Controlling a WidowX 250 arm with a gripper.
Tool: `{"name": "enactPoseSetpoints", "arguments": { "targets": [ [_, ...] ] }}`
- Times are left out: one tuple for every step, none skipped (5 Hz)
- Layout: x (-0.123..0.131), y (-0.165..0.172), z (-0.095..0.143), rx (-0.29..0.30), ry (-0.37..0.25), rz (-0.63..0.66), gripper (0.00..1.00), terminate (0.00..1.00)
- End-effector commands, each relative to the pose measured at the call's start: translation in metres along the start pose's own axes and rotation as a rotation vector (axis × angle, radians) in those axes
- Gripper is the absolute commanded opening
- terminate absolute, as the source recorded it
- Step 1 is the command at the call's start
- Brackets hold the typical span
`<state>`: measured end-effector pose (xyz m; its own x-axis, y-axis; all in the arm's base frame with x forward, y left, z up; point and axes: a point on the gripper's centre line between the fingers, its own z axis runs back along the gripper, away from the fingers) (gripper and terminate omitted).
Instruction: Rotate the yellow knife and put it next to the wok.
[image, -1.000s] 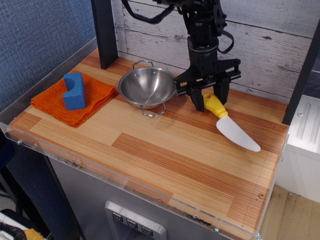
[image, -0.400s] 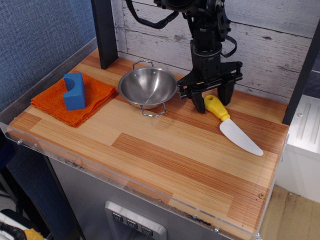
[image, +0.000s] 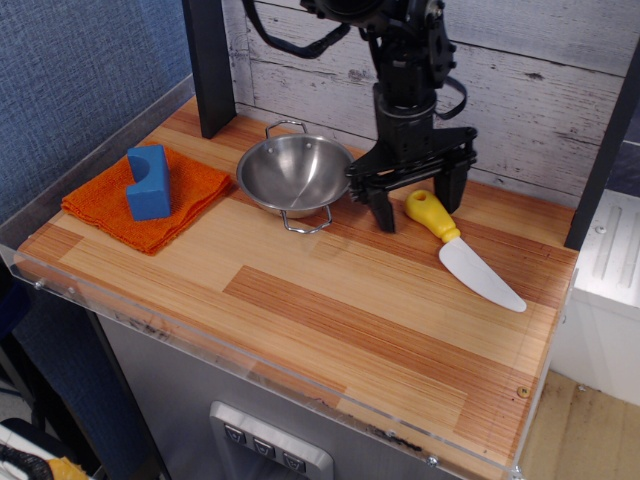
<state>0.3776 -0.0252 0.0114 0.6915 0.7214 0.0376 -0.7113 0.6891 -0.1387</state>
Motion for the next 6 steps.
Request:
{"name": "enactPoseSetpoints", "arguments": {
  "targets": [
    [-0.003, 0.009, 0.049, -0.078, -0.038, 0.02, 1.0, 0.0],
    [-0.006, 0.01, 0.081, -0.132, -0.046, 0.027, 1.0, 0.0],
    [-0.005, 0.015, 0.109, -0.164, -0.058, 0.045, 1.0, 0.0],
    [-0.006, 0.021, 0.143, -0.207, -0.079, 0.053, 1.0, 0.0],
    [-0.009, 0.037, 0.18, -0.246, -0.102, 0.076, 1.0, 0.0],
    [-0.009, 0.037, 0.18, -0.246, -0.102, 0.076, 1.0, 0.0]
  ]
}}
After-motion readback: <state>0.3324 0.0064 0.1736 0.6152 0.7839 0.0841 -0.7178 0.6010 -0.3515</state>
